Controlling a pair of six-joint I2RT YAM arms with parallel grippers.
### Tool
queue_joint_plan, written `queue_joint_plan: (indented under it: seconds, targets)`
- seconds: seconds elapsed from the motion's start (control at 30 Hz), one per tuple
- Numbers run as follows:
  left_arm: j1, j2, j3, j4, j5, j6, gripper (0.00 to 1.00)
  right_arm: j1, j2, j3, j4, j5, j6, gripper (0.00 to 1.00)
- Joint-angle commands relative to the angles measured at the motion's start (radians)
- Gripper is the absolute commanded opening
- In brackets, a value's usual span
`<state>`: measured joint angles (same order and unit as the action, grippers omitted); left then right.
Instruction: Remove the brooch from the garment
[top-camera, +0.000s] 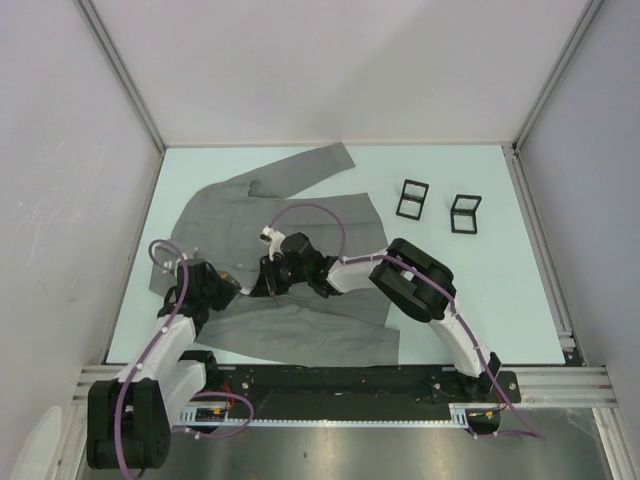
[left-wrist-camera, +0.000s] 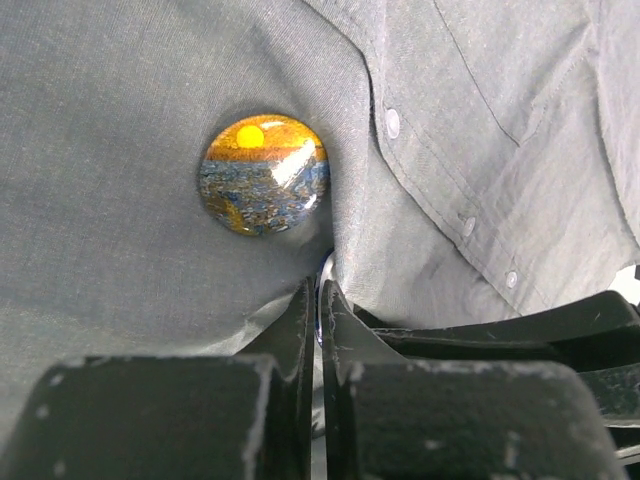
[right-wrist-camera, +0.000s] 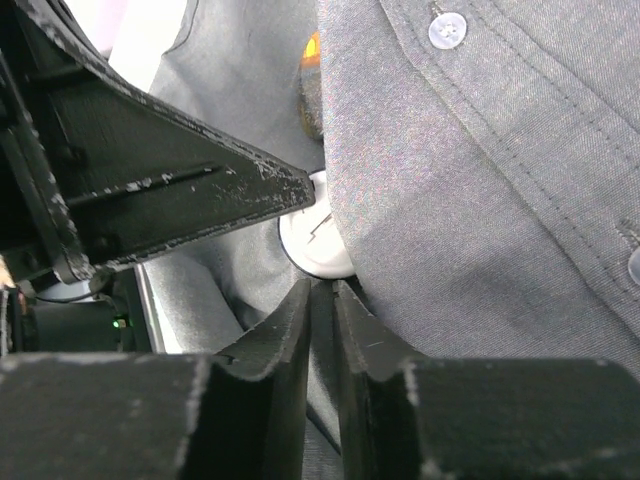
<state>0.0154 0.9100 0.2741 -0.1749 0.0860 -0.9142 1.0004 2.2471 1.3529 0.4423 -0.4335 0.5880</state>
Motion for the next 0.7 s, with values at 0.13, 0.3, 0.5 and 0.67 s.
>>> queue_joint_plan:
  seconds: [0.13,0.3,0.5,0.67]
  targets:
    - [0.009,-0.039,-0.061,0.064,0.012,0.063,0.0,-0.003,0.0,0.074,0.015,0.006,0.076,0.21]
    - [0.008,-0.069,-0.078,0.06,0.004,0.083,0.0,-0.013,0.015,0.095,0.018,0.001,0.102,0.25]
    - [0.008,-0.095,-0.093,0.066,0.006,0.084,0.0,-0.013,0.055,0.169,-0.05,0.024,0.072,0.26]
    - [0.008,-0.089,-0.088,0.069,0.017,0.084,0.0,-0.008,0.084,0.201,-0.093,0.048,0.033,0.22]
